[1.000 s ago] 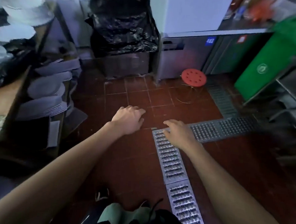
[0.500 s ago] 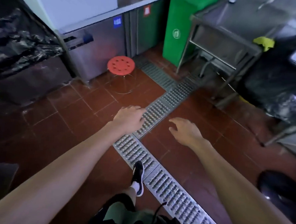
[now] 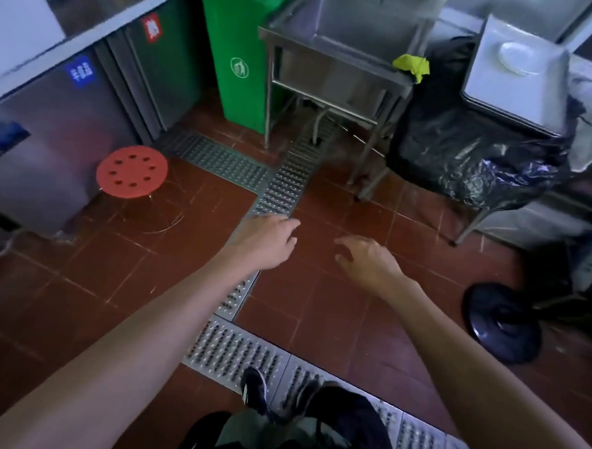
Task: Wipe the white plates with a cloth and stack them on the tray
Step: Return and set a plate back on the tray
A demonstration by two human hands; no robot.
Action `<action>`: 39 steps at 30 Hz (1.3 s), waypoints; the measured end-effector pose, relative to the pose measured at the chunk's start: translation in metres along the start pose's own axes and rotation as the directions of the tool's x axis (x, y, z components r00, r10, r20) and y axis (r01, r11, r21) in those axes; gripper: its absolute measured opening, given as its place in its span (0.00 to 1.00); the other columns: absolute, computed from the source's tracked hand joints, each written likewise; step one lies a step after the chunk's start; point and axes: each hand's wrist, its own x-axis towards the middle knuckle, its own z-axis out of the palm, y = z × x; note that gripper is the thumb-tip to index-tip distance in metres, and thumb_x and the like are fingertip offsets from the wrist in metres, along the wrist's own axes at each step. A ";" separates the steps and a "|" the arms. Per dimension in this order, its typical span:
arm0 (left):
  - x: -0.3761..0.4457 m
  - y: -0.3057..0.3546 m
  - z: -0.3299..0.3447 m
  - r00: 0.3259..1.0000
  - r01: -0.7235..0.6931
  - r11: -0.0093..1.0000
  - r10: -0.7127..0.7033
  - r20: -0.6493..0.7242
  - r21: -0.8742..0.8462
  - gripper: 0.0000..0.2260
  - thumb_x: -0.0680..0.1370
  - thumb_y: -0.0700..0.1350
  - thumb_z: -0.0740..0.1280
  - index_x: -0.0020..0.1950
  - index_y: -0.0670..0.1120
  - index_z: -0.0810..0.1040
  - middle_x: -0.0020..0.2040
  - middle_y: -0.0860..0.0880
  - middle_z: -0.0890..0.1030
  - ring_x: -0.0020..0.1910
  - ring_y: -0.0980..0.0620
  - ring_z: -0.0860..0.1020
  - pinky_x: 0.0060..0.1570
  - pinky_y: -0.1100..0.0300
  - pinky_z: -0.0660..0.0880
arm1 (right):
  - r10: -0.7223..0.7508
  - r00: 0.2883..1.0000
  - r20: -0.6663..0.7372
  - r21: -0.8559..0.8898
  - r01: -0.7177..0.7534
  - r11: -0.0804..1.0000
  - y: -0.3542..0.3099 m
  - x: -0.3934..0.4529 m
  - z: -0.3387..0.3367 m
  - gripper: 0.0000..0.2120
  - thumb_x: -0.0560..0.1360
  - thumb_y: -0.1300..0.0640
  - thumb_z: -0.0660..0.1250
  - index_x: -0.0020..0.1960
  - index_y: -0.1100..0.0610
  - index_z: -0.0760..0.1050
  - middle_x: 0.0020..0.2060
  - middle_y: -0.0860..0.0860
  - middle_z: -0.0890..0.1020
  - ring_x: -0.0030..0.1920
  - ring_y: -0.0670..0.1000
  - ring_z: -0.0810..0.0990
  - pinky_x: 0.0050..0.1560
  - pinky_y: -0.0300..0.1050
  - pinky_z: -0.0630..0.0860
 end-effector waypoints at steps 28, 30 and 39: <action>0.497 0.172 -0.036 0.940 -0.327 0.943 0.318 0.127 0.063 0.20 0.83 0.54 0.61 0.74 0.52 0.72 0.69 0.50 0.78 0.66 0.46 0.76 0.61 0.48 0.74 | 0.384 0.919 -0.096 0.253 -0.350 0.902 0.348 0.239 -0.172 0.21 0.80 0.49 0.61 0.73 0.50 0.71 0.68 0.54 0.77 0.65 0.59 0.77 0.62 0.56 0.75; 0.534 0.177 -0.036 0.931 -0.346 0.937 0.336 0.141 0.054 0.20 0.83 0.54 0.61 0.74 0.52 0.72 0.69 0.50 0.78 0.66 0.46 0.76 0.61 0.48 0.74 | 0.397 0.913 -0.095 0.265 -0.361 0.894 0.368 0.263 -0.185 0.21 0.80 0.49 0.61 0.73 0.50 0.70 0.68 0.53 0.77 0.65 0.58 0.76 0.62 0.56 0.75; 0.723 0.187 -0.049 0.892 -0.432 0.902 0.424 0.160 0.016 0.19 0.82 0.54 0.62 0.72 0.53 0.73 0.67 0.50 0.78 0.65 0.44 0.77 0.59 0.48 0.74 | 0.513 0.848 -0.133 0.334 -0.449 0.829 0.443 0.385 -0.246 0.18 0.79 0.51 0.63 0.68 0.50 0.74 0.64 0.52 0.80 0.61 0.59 0.79 0.58 0.54 0.77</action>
